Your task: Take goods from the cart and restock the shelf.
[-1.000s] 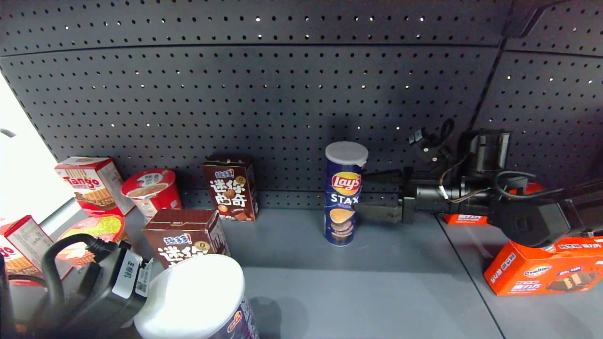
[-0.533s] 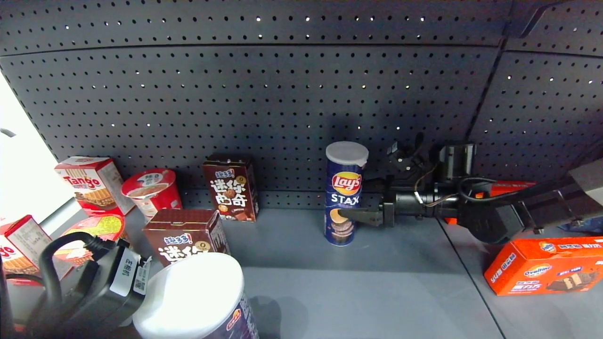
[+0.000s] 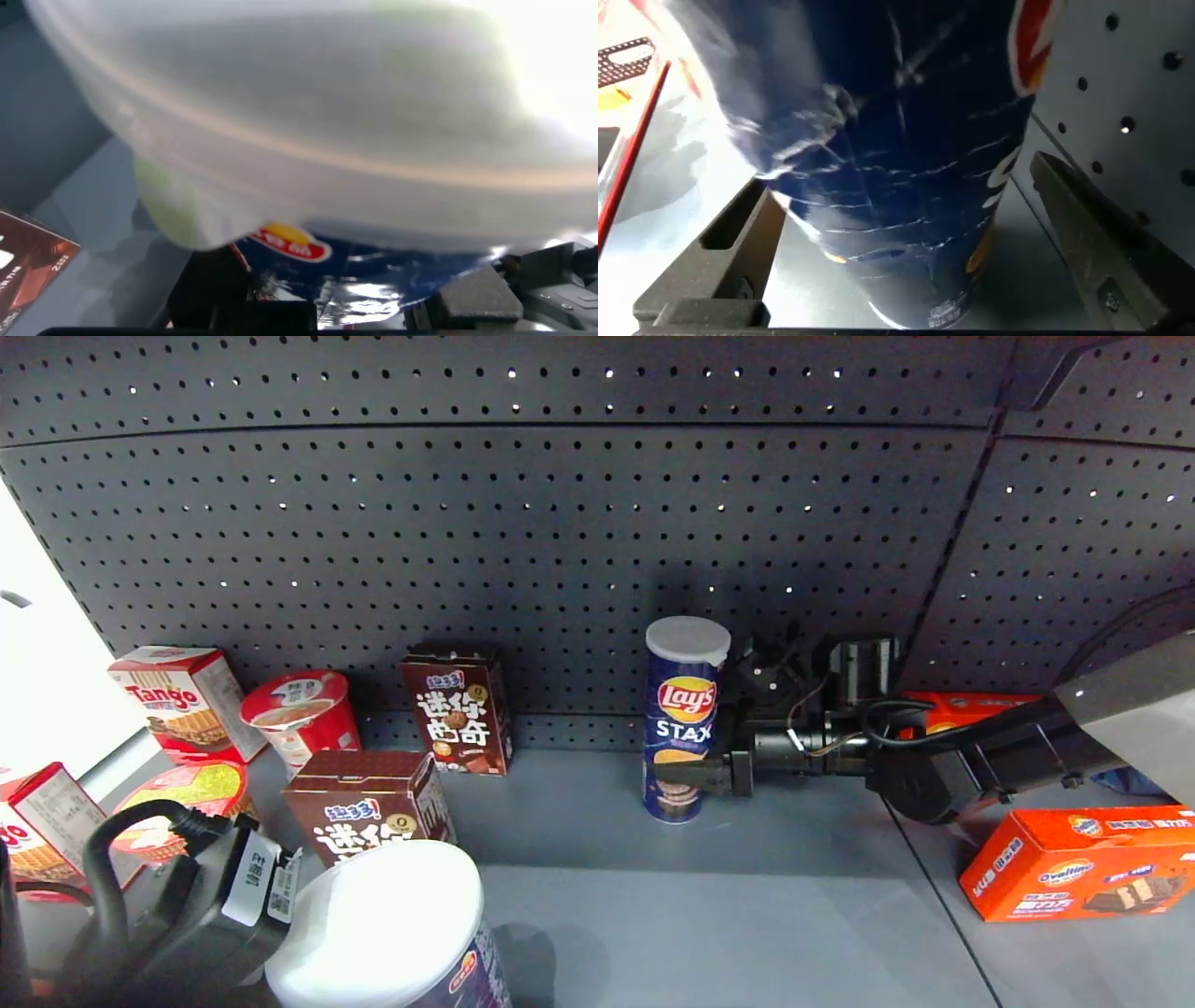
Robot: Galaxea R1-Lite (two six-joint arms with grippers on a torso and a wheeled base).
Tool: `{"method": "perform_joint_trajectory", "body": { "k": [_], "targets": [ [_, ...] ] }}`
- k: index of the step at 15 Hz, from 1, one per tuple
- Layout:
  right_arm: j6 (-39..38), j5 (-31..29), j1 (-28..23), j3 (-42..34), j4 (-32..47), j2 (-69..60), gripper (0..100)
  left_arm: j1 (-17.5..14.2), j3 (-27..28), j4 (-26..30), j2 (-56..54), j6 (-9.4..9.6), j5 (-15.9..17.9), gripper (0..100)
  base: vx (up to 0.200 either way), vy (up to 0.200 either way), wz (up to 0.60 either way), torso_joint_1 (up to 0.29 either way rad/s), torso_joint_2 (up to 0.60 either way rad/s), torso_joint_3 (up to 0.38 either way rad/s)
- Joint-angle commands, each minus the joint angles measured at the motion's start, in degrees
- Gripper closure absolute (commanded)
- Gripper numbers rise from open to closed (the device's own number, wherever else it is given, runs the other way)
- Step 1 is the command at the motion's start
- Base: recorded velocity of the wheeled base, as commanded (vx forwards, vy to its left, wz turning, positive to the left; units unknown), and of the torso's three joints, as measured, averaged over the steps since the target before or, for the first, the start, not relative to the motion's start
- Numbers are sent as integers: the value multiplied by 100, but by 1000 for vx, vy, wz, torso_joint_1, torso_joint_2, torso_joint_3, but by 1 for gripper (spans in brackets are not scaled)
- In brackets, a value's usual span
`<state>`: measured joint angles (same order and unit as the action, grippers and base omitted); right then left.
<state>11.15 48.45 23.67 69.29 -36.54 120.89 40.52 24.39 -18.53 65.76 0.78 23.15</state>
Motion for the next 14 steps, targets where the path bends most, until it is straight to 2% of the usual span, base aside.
{"method": "perform_joint_trajectory", "body": {
  "k": [1, 8, 14],
  "targets": [
    [1, -2, -3, -3, -3, 13, 100, 0, -22, -2, -1, 1, 5, 100, 0, 0, 0, 0, 0, 0],
    [1, -28, 111, -267, -3, -338, 100, 0, -40, -2, -1, 1, -3, 100, 0, 0, 0, 0, 0, 0],
    [-26, -265, 190, -1436, -12, -1604, 100, -36, -22, -10, -10, 1, 5, 100, 0, 0, 0, 0, 0, 0]
  ]
}}
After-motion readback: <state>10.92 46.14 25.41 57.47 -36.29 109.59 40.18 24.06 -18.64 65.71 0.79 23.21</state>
